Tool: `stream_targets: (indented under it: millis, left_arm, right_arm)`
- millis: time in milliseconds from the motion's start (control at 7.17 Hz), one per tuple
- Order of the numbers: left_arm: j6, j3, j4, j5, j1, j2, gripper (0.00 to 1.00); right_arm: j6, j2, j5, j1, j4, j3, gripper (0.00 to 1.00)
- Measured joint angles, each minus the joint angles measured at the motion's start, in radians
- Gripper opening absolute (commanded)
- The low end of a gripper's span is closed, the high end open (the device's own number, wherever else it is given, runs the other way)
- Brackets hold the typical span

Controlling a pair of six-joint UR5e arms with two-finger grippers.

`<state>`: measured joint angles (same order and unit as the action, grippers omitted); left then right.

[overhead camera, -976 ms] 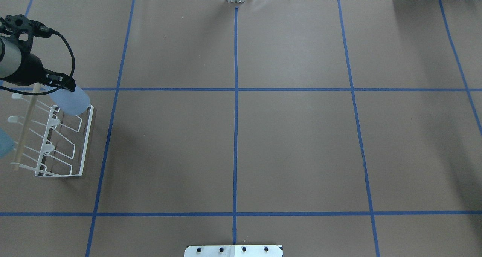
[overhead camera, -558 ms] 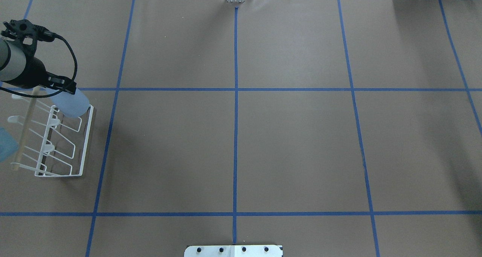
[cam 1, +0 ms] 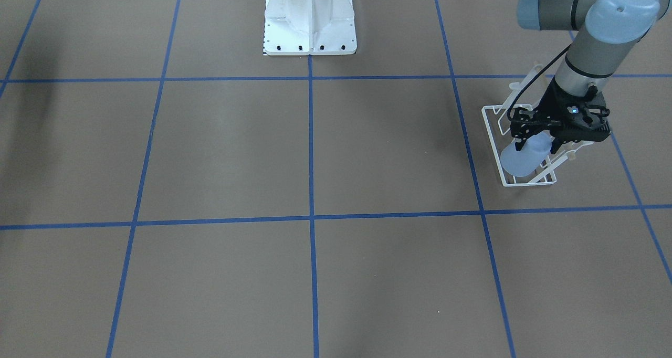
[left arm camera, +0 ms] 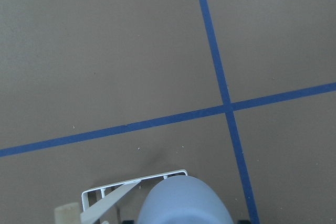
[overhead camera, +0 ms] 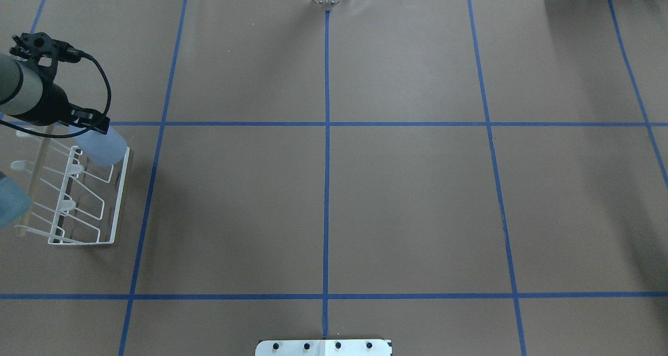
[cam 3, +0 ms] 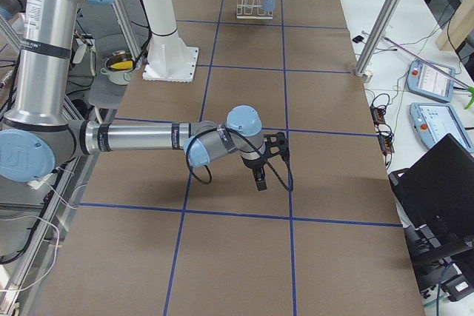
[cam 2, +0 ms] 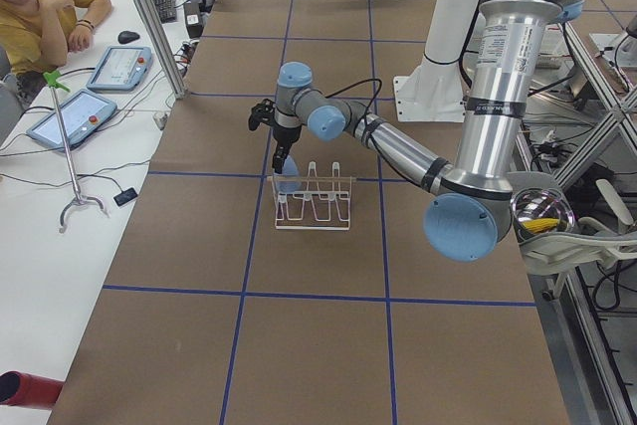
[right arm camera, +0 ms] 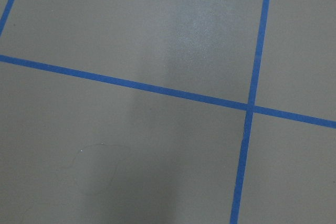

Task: Hang cup on cup holder
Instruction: 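Open the left gripper and lift it away from the cup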

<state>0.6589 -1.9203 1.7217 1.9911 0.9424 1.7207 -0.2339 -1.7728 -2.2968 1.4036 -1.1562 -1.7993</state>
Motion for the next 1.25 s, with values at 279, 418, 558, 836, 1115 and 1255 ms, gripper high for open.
stream_targets:
  millis: [279, 418, 558, 836, 1115, 1255]
  left_arm:
    - [0.0, -0.003, 0.027, 0.003, 0.003, -0.001, 0.98]
    - [-0.008, -0.006, 0.03, 0.008, 0.013, -0.001, 0.98]
    - [-0.038, -0.005, 0.025, 0.016, 0.042, -0.001, 0.98]
    - [-0.236, 0.008, -0.05, 0.066, 0.18, -0.001, 0.98]
    - [-0.471, 0.024, -0.178, 0.134, 0.332, -0.005, 0.98]
    - [-0.555, 0.05, -0.223, 0.192, 0.394, -0.01, 0.98]
  right_arm:
    - [0.002, 0.005, -0.001, 0.005, -0.014, 0.023, 1.0]
    - [0.001, 0.009, -0.001, 0.017, -0.04, 0.029, 1.0]
    - [0.001, 0.013, 0.0, 0.033, -0.071, 0.031, 1.0]
    - [0.018, 0.013, 0.007, 0.059, -0.149, 0.029, 1.0]
    - [0.155, 0.035, 0.015, 0.077, -0.295, 0.024, 1.0]
    - [0.265, 0.053, 0.021, 0.094, -0.366, 0.027, 1.0]
